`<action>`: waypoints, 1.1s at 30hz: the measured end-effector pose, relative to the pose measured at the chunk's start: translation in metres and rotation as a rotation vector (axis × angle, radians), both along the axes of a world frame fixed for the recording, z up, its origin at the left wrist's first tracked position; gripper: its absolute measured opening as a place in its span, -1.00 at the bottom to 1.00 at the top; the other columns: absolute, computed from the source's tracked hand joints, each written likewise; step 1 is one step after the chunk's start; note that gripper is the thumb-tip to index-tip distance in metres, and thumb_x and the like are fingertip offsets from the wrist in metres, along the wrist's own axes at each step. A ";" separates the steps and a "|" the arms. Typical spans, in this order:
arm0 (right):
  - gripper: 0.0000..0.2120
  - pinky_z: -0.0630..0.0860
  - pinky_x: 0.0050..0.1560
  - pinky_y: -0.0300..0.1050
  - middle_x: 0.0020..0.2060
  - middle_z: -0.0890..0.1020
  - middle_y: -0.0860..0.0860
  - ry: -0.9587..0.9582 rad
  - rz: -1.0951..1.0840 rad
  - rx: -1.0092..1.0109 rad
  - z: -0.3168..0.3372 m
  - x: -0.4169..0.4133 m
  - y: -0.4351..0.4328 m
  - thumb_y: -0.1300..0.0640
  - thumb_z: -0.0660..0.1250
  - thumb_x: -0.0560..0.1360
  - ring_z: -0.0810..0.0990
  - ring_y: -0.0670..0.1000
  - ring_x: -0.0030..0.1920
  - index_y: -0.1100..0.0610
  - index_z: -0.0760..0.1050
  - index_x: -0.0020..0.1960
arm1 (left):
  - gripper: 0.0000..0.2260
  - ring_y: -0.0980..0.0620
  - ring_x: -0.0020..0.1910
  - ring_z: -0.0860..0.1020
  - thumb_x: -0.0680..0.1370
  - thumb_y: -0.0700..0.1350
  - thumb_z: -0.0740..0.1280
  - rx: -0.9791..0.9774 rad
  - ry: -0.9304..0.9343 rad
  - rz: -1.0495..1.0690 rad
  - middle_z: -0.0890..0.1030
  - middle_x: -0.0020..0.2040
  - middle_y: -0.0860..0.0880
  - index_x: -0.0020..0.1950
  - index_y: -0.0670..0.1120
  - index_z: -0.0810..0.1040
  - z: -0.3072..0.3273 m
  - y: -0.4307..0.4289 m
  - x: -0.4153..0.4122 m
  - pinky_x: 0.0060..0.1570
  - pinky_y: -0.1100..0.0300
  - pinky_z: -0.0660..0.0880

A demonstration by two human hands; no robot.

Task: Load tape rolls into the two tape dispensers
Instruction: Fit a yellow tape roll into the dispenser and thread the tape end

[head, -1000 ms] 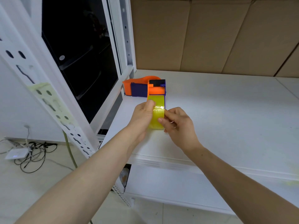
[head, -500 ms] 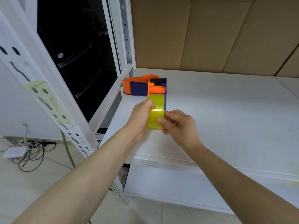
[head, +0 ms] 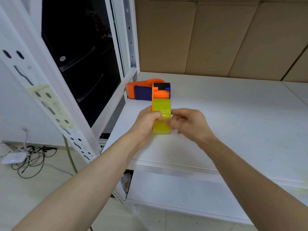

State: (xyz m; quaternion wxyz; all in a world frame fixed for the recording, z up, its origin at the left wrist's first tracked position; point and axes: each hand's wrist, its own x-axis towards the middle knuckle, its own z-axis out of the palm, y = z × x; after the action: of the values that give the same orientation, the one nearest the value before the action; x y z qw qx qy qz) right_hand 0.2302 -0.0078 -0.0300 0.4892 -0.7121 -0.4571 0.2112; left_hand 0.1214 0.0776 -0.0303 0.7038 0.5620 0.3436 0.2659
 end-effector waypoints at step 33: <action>-0.76 0.39 0.03 -0.07 0.10 0.54 0.13 -0.920 0.204 -0.082 0.051 0.010 0.025 0.12 0.10 0.60 0.48 0.11 0.13 0.20 0.44 0.14 | -0.88 0.08 -0.15 0.63 0.51 -0.22 0.35 0.138 -0.130 -0.078 0.68 -0.21 0.06 0.02 -0.07 0.55 -0.010 0.006 0.007 -0.01 0.15 0.54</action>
State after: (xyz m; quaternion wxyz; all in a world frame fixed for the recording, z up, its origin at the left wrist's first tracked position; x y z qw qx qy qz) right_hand 0.2403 0.0167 0.0205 0.1840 -0.7021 -0.6852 -0.0616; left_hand 0.1283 0.0840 -0.0408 0.6941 0.6037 0.2559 0.2971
